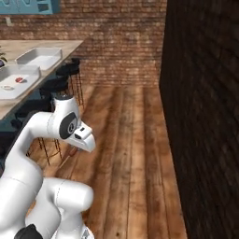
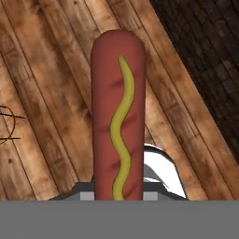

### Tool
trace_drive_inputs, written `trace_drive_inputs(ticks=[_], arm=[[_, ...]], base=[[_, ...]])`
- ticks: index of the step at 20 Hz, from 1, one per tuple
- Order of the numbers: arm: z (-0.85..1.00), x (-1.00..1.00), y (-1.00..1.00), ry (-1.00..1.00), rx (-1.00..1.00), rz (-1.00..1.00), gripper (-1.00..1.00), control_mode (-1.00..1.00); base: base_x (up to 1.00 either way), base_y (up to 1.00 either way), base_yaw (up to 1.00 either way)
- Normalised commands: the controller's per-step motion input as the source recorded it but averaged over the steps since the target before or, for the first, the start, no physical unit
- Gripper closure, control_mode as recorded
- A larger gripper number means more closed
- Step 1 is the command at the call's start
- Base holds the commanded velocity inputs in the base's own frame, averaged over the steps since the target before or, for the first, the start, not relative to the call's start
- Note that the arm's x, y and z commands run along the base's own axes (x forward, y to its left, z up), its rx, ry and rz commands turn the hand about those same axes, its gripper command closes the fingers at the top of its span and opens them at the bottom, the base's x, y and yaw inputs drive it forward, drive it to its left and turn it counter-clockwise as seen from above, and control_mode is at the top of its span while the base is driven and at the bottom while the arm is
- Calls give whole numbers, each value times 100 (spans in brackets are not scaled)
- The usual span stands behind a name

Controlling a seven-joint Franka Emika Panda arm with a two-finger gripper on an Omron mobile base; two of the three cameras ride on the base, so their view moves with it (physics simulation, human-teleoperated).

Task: Place the cold items (carrot and sweet potato) from the fridge in one tupperware on the dining counter. Place the warm items (kebab skewer and hot dog) in the stove area in another tupperware.

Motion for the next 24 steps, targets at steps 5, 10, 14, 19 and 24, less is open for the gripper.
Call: trace_drive_inputs(ticks=[5,10,14,19,24], arm=[[0,0,0,0,0,0,100,100],[0,0,0,0,0,0,100,100],[0,0,0,0,0,0,100,100],[0,0,0,0,0,0,100,100],[0,0,0,0,0,0,100,100]], base=[[100,-95,36],[100,-71,35],[100,-41,35],[100,-27,30],[100,-58,37]])
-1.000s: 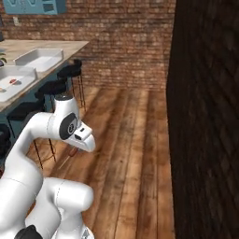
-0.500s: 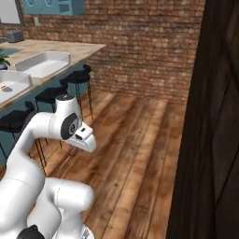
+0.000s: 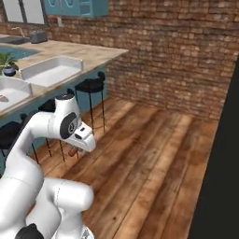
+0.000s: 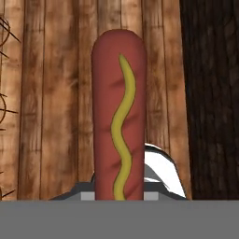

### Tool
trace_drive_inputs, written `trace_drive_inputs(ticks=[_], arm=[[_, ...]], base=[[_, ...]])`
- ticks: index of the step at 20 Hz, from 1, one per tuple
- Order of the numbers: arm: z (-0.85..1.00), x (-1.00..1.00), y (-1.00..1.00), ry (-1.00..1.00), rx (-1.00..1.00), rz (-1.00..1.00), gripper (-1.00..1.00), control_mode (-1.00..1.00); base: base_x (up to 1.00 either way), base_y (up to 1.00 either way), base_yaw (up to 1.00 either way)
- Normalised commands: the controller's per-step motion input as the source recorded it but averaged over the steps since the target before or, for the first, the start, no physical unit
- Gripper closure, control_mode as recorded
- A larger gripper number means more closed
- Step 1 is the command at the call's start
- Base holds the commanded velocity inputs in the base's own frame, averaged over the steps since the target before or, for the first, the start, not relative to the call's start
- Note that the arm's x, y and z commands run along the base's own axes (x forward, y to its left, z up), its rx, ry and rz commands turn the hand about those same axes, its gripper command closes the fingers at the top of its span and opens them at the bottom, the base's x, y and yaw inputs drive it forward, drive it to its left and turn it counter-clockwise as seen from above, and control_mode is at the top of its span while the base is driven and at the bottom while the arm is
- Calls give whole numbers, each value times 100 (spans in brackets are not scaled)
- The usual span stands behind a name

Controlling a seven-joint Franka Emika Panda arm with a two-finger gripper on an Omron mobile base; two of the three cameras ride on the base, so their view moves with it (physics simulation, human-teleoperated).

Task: Place the cold items (carrot and sweet potato) from the fridge in one tupperware on the dining counter. Place the warm items (kebab skewer and hot dog) in the stove area in another tupperware.

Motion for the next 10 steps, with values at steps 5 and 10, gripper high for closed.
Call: trace_drive_inputs(ticks=[5,10], arm=[[0,0,0,0,0,0,100,100],[0,0,0,0,0,0,100,100]], base=[[100,-77,40],[100,-39,72]])
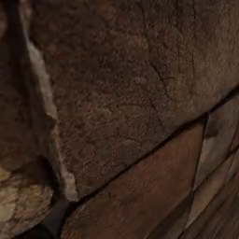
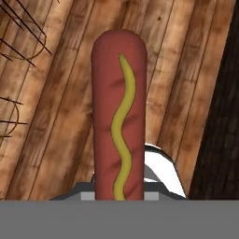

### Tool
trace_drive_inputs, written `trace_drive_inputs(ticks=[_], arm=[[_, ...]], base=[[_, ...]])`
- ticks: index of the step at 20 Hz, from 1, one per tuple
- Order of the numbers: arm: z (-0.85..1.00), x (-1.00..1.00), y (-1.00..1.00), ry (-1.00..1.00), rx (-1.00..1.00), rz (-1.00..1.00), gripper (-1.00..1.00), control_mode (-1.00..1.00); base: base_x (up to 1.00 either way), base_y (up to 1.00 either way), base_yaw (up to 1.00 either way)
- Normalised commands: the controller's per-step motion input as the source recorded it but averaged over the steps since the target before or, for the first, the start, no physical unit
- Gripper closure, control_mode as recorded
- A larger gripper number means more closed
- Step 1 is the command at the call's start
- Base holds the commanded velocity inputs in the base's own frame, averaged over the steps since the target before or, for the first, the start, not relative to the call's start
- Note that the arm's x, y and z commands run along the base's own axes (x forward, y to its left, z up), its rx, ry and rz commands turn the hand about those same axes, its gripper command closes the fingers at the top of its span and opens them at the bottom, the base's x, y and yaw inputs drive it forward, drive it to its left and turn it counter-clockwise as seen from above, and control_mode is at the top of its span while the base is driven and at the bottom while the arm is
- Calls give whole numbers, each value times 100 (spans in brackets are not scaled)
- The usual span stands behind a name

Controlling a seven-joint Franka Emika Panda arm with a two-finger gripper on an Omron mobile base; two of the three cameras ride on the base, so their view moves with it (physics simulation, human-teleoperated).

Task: Place the cold items (carrot and sweet potato) from the fridge in one tupperware on the dining counter. Place the warm items (kebab skewer and hot dog) in the stove area in another tupperware.

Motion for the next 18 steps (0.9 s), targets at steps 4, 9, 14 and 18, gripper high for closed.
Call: trace_drive_inputs(ticks=[4,9,14,18], arm=[[0,0,0,0,0,0,100,100],[0,0,0,0,0,0,100,100],[0,0,0,0,0,0,100,100],[0,0,0,0,0,0,100,100]], base=[[90,-21,86],[39,-20,95],[1,-74,67],[5,-99,56]])
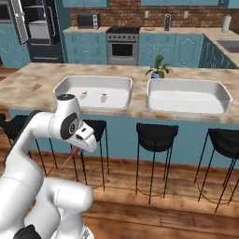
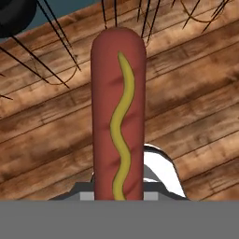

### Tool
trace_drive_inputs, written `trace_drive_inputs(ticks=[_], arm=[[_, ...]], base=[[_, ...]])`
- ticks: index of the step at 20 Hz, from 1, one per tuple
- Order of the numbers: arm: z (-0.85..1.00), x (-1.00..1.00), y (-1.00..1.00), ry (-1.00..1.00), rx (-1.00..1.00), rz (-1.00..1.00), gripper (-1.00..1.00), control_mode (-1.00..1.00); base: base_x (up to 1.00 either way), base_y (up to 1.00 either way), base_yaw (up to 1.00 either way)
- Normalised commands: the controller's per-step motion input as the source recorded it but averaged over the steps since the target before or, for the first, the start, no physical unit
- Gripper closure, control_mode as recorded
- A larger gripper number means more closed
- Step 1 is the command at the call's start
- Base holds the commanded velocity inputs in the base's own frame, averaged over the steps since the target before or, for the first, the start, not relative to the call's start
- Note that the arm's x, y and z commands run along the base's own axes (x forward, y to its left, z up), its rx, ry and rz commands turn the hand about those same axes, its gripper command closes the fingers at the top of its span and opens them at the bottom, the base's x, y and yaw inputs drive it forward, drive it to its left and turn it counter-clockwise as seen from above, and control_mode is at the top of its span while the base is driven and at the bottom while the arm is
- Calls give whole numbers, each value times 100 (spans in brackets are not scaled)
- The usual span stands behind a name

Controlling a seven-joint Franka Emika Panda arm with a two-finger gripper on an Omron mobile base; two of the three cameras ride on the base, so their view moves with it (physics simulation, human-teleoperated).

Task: Place the cold items (carrot and sweet potato) from the fridge in one tupperware on the dining counter. Place the warm items (kebab skewer and hot dog) in the stove area in another tupperware.

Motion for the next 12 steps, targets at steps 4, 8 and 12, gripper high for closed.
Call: trace_drive_inputs(ticks=[4,8,12], arm=[[0,0,0,0,0,0,100,100],[0,0,0,0,0,0,100,100],[0,0,0,0,0,0,100,100]], base=[[3,-100,48],[0,-100,16],[1,-83,-13]])
